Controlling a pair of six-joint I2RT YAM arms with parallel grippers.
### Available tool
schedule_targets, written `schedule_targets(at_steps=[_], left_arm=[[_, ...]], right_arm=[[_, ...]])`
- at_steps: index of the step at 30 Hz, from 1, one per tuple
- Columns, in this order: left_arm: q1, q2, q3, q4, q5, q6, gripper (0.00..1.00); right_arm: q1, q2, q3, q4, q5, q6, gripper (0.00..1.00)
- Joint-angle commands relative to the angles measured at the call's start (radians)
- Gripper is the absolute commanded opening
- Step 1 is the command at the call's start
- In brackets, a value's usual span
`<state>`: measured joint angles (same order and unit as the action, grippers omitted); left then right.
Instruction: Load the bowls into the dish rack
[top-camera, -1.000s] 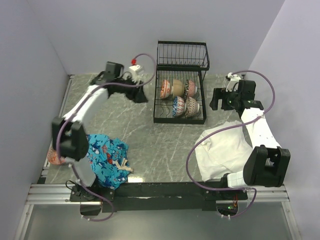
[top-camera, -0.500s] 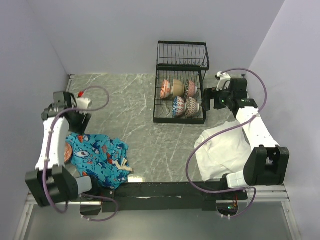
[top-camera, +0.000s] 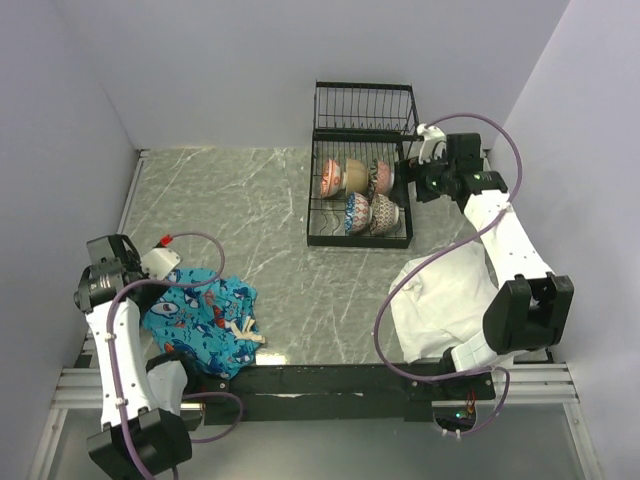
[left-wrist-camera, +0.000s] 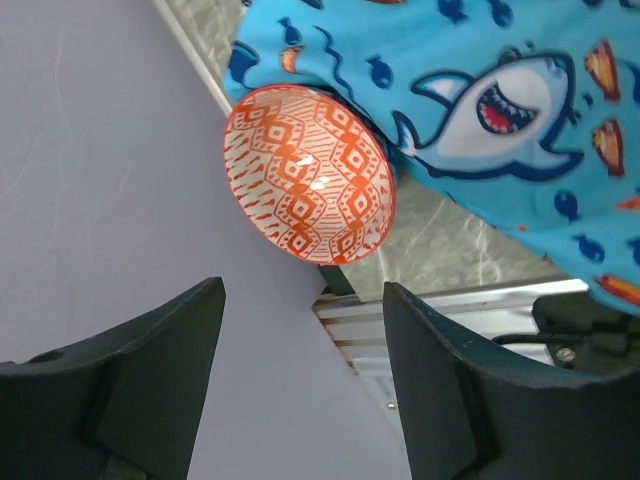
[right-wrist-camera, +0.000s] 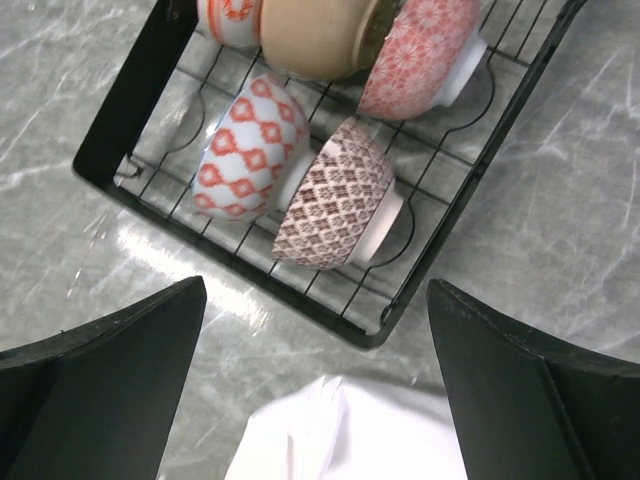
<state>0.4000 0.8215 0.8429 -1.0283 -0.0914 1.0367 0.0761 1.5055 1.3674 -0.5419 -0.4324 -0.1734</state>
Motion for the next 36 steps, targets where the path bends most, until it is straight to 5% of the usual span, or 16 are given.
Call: schedule_targets(at_steps=[1, 10, 22, 36], left_arm=[[0.054, 0.010, -0.007, -0.056, 0.084, 0.149, 0.70], [0.132, 0.163, 0.018, -0.062, 0.214, 0.137, 0.69], [0.131, 0.290, -0.067, 0.069, 0.151, 0.166, 0.64], [0.132, 0.407, -0.073, 0.123, 0.127, 0.111, 0.38]], right_arm=[[0.053, 0.030, 0.180, -0.223, 0.009, -0.034, 0.99], [0.102, 0.078, 0.372, -0.342, 0.078, -0.029, 0.99], [0.136, -0.021, 0.265, -0.325, 0.121, -0.021, 0.99], [0.136, 0.007, 0.268, -0.319, 0.127, -0.018, 0.99]])
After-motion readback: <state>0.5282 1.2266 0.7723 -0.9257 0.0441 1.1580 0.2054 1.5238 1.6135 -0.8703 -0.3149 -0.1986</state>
